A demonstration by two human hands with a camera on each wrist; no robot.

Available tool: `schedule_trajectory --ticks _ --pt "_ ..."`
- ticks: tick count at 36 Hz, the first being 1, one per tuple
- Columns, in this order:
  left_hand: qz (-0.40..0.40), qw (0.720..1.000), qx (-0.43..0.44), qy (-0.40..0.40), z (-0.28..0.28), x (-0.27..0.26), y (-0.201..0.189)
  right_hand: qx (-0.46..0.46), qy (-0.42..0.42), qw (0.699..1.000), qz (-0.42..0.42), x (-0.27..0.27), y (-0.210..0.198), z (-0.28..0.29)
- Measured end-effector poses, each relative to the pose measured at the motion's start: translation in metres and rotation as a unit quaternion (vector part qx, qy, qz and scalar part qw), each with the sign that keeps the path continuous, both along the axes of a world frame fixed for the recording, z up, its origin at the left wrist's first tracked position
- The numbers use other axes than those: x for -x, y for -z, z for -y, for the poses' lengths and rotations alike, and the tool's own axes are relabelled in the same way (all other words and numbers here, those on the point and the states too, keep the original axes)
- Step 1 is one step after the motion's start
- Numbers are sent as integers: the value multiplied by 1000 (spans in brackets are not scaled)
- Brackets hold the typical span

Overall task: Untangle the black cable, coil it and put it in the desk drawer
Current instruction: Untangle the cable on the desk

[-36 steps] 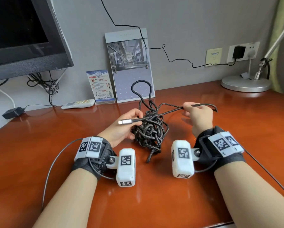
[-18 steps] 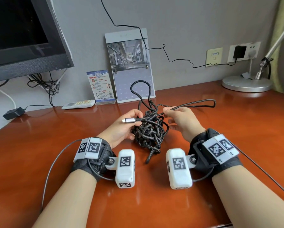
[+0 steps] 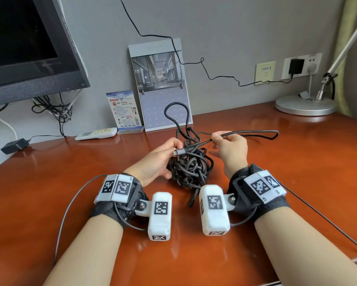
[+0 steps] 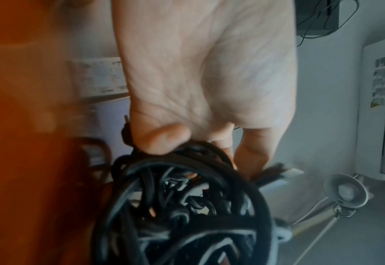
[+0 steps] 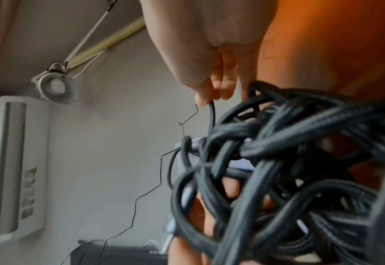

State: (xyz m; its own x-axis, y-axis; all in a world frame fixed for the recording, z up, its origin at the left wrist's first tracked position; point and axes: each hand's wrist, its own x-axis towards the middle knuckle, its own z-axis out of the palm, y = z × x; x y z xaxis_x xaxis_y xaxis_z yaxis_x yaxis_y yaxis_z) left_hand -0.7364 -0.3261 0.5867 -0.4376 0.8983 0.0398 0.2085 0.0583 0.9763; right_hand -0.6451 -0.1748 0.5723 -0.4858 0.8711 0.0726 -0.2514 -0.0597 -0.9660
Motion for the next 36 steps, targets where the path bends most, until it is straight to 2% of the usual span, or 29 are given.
schedule_trajectory --ticks 6,9,11,16,19,27,33,36 --pt "-53 998 32 -21 -6 -5 1 65 -4 997 28 0 5 -3" --pt "-38 998 26 -34 -5 -4 1 64 -12 997 30 -3 2 0" --pt "-16 999 13 -46 -4 -3 2 54 -39 997 28 -6 -2 2" --pt "27 997 -25 -69 0 2 6 8 -181 982 54 -8 -7 14" --pt "37 996 -29 -79 2 3 6 -17 -196 979 60 -7 -8 20" --pt "25 997 6 -72 -5 -3 2 78 -105 990 47 -1 -5 25" --pt "29 997 -6 -68 -7 -6 2 66 -20 996 63 8 -1 26" --pt "-8 997 17 -70 -9 -9 -3 5 20 998 60 6 -4 25"
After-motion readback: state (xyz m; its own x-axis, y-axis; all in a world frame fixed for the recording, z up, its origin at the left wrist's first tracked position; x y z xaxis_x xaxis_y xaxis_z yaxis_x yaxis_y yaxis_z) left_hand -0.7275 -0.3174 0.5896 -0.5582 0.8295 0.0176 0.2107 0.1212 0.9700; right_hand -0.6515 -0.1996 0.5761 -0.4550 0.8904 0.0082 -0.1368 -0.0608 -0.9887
